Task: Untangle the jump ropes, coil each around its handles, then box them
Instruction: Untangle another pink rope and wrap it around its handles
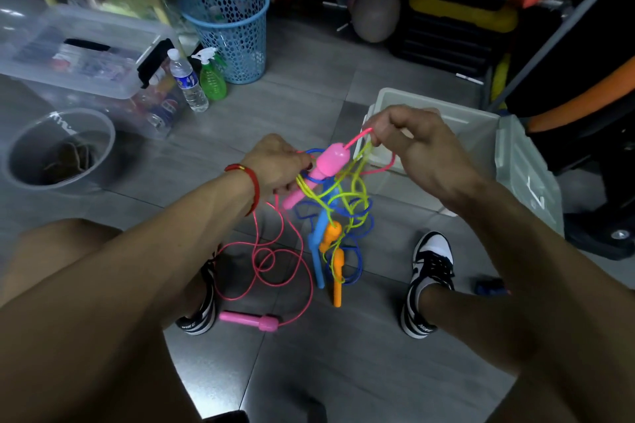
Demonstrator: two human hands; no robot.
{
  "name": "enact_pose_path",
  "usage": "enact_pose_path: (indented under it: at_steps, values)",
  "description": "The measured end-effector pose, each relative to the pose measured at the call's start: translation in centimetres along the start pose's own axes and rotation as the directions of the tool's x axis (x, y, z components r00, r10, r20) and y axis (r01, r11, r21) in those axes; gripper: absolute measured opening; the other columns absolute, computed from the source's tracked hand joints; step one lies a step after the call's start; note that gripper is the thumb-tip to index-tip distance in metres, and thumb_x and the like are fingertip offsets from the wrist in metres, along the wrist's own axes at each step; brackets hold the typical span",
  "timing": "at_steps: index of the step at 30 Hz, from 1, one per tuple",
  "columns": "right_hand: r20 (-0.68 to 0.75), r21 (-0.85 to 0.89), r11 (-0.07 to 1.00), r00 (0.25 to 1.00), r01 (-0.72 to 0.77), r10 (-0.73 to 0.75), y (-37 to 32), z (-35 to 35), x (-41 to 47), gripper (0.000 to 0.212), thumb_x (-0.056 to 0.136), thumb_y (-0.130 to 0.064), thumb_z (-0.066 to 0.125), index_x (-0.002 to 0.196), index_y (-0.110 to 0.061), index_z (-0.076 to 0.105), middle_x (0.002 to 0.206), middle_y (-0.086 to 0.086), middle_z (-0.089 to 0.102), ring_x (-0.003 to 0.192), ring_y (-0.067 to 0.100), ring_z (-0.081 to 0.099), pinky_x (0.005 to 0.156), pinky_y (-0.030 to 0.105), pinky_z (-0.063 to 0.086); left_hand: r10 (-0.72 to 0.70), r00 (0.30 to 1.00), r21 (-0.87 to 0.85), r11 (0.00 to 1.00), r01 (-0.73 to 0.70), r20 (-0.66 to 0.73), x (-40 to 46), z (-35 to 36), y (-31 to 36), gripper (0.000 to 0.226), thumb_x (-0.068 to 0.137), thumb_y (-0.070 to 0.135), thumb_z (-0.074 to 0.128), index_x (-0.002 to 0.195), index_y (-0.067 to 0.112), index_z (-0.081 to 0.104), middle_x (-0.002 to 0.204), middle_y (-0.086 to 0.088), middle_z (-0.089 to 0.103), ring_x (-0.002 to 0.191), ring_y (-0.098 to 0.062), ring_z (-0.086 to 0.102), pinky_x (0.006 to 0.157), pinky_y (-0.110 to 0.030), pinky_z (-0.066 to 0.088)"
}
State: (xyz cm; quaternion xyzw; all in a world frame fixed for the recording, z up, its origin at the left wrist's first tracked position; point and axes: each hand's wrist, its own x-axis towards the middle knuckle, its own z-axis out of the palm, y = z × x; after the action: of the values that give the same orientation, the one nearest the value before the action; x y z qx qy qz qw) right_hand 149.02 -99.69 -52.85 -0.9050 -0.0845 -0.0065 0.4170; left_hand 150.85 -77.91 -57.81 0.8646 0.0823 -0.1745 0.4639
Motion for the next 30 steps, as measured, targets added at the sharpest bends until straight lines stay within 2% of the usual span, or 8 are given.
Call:
enact_pose_path:
  at_steps: [4, 9, 13, 18, 22, 24, 27, 30]
  values:
    - [-0.039, 0.512, 0.846, 0.98, -0.147, 0.194, -1.7, -0.8, -0.1, 0.029, 0.098, -0.008, 0.043, 0.075, -0.017, 0.057, 0.087, 0.012, 0.074, 0.08, 0.027, 0.065, 0.077, 0.035, 0.05, 0.06, 0.998, 0.06, 0.996, -0.06, -0.011, 0.2, -0.1, -0.7, 0.008, 0.087, 0.008, 0.064, 0.085, 0.009, 0.072, 0.074, -0.015, 0.064, 0.056, -0.019, 0.049, 0.061, -0.032, 0.045]
    - [-0.087, 0.743, 0.56, 0.777, -0.367, 0.624, 0.6, -4.0, 1.2, 0.025, 0.095, -0.019, 0.04, 0.073, -0.017, 0.05, 0.063, 0.001, 0.062, 0.06, 0.021, 0.066, 0.072, 0.035, 0.059, 0.159, 0.987, 0.117, 0.981, -0.156, -0.023, 0.3, -0.4, -1.2, 0.002, 0.075, 0.027, 0.065, 0.074, 0.028, 0.066, 0.078, -0.007, 0.072, 0.068, -0.017, 0.061, 0.071, -0.031, 0.05]
    - [-0.107, 0.545, 0.698, 0.787, -0.464, 0.607, 2.8, -3.6, 1.5, 0.024, 0.096, -0.011, 0.05, 0.075, -0.011, 0.061, 0.065, 0.007, 0.058, 0.053, 0.022, 0.063, 0.057, 0.037, 0.061, 0.197, 0.98, 0.142, 0.97, -0.197, 0.011, -0.4, -0.8, -0.4, 0.012, 0.072, 0.035, 0.064, 0.079, 0.027, 0.071, 0.079, -0.003, 0.074, 0.07, -0.013, 0.064, 0.075, -0.034, 0.055]
    - [-0.006, 0.319, 0.73, 0.769, -0.604, 0.639, 5.2, -2.8, 1.6, 0.014, 0.09, -0.011, 0.066, 0.091, 0.002, 0.069, 0.073, 0.015, 0.067, 0.046, 0.018, 0.064, 0.051, 0.031, 0.058, 0.137, 0.984, 0.052, 0.988, -0.144, 0.118, -0.8, -1.0, 0.8, 0.02, 0.089, 0.001, 0.064, 0.106, 0.006, 0.074, 0.075, -0.002, 0.067, 0.052, 0.003, 0.051, 0.049, -0.009, 0.039]
    - [-0.02, -0.009, 0.786, 0.786, -0.618, 0.618, 6.8, -1.9, 1.3, 0.015, 0.085, -0.011, 0.069, 0.08, 0.003, 0.073, 0.069, 0.015, 0.072, 0.058, 0.025, 0.071, 0.065, 0.039, 0.063, 0.291, 0.956, 0.337, 0.898, -0.284, 0.031, -1.0, -0.9, 1.1, 0.032, 0.089, -0.002, 0.056, 0.11, 0.012, 0.074, 0.101, -0.005, 0.075, 0.084, -0.008, 0.067, 0.075, -0.005, 0.045]
    - [-0.028, -0.183, 0.789, 0.806, -0.586, 0.592, 7.6, -1.6, 1.6, 0.011, 0.082, -0.008, 0.067, 0.077, 0.001, 0.073, 0.066, 0.013, 0.073, 0.066, 0.029, 0.073, 0.072, 0.044, 0.063, 0.399, 0.916, 0.573, 0.74, -0.352, 0.047, -1.1, -0.8, 0.6, 0.033, 0.086, 0.002, 0.058, 0.116, 0.008, 0.069, 0.111, -0.015, 0.069, 0.106, -0.029, 0.064, 0.093, -0.021, 0.043]
    - [-0.02, -0.284, 0.763, 0.799, -0.581, 0.601, 8.7, -1.6, 1.8, 0.016, 0.08, -0.012, 0.062, 0.077, 0.0, 0.071, 0.064, 0.012, 0.073, 0.067, 0.031, 0.074, 0.074, 0.046, 0.062, 0.421, 0.894, 0.754, 0.533, -0.383, 0.156, -1.1, -1.1, 0.2, 0.024, 0.079, -0.002, 0.062, 0.103, -0.001, 0.066, 0.107, -0.026, 0.063, 0.104, -0.044, 0.058, 0.091, -0.043, 0.044]
    - [-0.03, -0.483, 0.71, 0.82, -0.513, 0.572, 9.1, -1.1, 1.7, 0.033, 0.074, -0.03, 0.062, 0.093, -0.003, 0.067, 0.088, 0.014, 0.073, 0.081, 0.035, 0.072, 0.079, 0.047, 0.061, 0.512, 0.852, 0.739, 0.532, -0.414, 0.109, -0.9, -1.5, 0.7, 0.016, 0.08, 0.003, 0.064, 0.095, 0.003, 0.069, 0.1, -0.021, 0.065, 0.098, -0.041, 0.061, 0.086, -0.042, 0.045]
